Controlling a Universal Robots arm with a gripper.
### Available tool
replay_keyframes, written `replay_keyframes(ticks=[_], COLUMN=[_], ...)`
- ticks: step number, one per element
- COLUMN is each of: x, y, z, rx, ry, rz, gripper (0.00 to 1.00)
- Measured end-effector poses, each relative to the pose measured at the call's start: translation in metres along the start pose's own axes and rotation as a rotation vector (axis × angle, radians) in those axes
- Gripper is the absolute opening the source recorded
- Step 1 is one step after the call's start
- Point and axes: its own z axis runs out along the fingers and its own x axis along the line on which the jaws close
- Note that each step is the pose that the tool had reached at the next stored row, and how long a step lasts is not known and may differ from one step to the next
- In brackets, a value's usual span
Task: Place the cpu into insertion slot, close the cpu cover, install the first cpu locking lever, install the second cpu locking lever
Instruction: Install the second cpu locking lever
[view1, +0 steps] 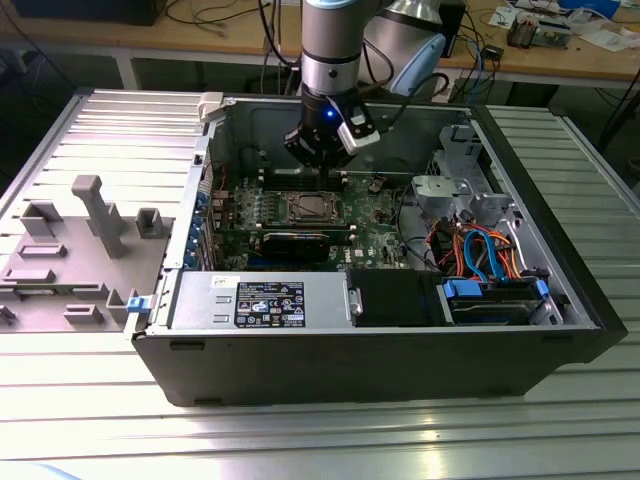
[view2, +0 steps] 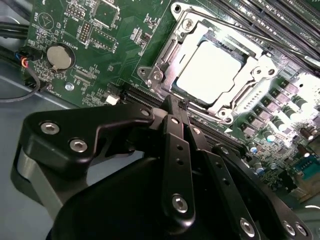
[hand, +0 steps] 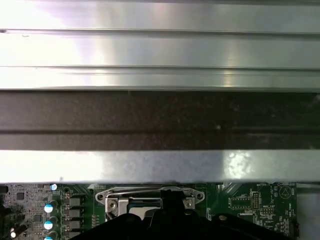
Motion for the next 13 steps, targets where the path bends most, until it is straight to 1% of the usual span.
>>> replay_keyframes(ticks=[8,13], x=[0.0,0.0], y=[-0.0006,-0.0032], z=[-0.0004,-0.0005], rx=[0.0,-0.0001], ry=[0.0,-0.0001], rz=[0.0,0.0], gripper=[0.11,0.11])
